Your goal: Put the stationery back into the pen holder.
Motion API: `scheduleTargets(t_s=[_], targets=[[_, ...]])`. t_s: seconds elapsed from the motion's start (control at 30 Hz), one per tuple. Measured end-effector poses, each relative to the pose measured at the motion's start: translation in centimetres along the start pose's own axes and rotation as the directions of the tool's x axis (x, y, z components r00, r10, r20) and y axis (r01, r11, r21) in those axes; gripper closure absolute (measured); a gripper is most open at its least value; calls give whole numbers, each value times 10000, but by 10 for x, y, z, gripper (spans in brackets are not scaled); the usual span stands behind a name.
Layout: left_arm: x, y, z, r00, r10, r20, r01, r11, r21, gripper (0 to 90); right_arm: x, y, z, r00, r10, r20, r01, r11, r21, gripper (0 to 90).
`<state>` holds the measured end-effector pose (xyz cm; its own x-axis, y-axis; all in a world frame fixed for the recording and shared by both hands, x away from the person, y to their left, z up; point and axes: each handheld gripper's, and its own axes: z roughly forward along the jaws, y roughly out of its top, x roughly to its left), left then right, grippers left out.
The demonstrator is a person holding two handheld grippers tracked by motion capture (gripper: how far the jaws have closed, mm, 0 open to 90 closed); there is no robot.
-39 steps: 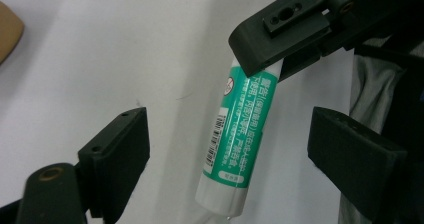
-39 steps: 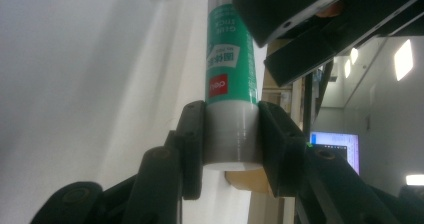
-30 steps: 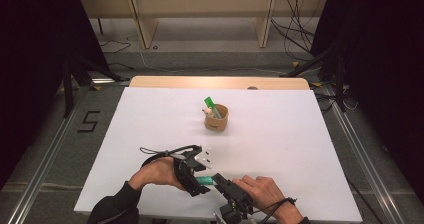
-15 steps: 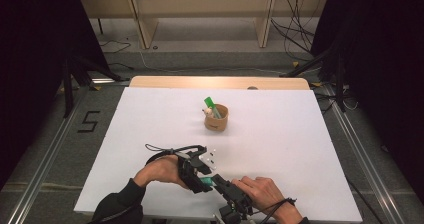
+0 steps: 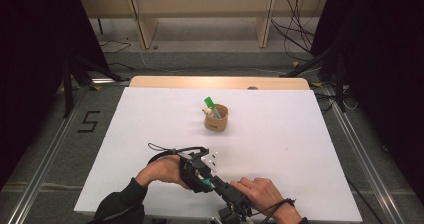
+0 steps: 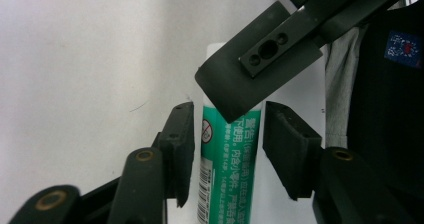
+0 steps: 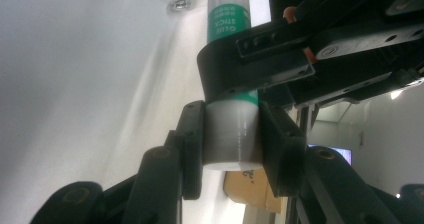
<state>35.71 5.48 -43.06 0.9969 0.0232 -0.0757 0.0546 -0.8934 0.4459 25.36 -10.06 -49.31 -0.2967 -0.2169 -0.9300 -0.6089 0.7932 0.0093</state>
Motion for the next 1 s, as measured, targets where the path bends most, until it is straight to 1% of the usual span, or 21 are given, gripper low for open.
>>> scheduleTargets(t_s=[0.1,0.17,0.37,0.43,0.57,0.63,0.67,0.7,0.77,0.8,0.83,0.87,0.93,1.0], targets=[[0,0,0,9999,29,130,-30,10000,65,601,1,0,0,10000,-67,39,67,10000,-69,657],[0,0,1,9998,48,190,-50,9999,92,626,1,1,0,10000,-25,16,25,9999,-102,657],[-1,0,2,9994,106,330,-115,9996,260,644,2,2,-1,9998,-189,-23,189,9996,-222,657],[-1,0,2,9992,98,378,-110,9995,302,647,3,3,-1,9999,-142,-10,142,9996,-232,656],[-1,0,2,9985,-73,540,56,9994,328,652,3,3,-2,9997,-222,-48,221,9993,-285,652],[-1,0,1,9986,-103,518,82,9992,400,653,2,3,-3,9999,-107,-97,104,9995,-301,642],[-1,0,1,9989,-124,444,102,9987,498,653,2,3,-4,9999,-15,-105,11,9995,-310,612],[-1,-1,1,9991,-193,382,175,9986,492,654,1,2,-5,9999,86,-64,-88,9994,-330,594],[1,-3,-1,9986,-400,355,386,9985,396,654,-1,0,-7,9999,164,-47,-166,9991,-402,569],[2,-3,-2,9985,-438,336,425,9983,388,655,-2,-1,-8,9996,291,-10,-291,9990,-350,558],[3,-4,-2,9981,-544,300,533,9979,360,655,-3,-2,-8,9996,291,3,-291,9989,-362,556],[4,-5,-3,9976,-632,277,622,9974,359,655,-3,-3,-9,9992,393,3,-393,9987,-323,551],[6,-7,-5,9971,-734,175,729,9970,265,655,-5,-4,-9,9985,539,4,-539,9980,-336,521],[8,-9,-7,9962,-864,114,862,9962,127,654,-5,-4,-10,9957,929,24,-928,9955,-210,497]])
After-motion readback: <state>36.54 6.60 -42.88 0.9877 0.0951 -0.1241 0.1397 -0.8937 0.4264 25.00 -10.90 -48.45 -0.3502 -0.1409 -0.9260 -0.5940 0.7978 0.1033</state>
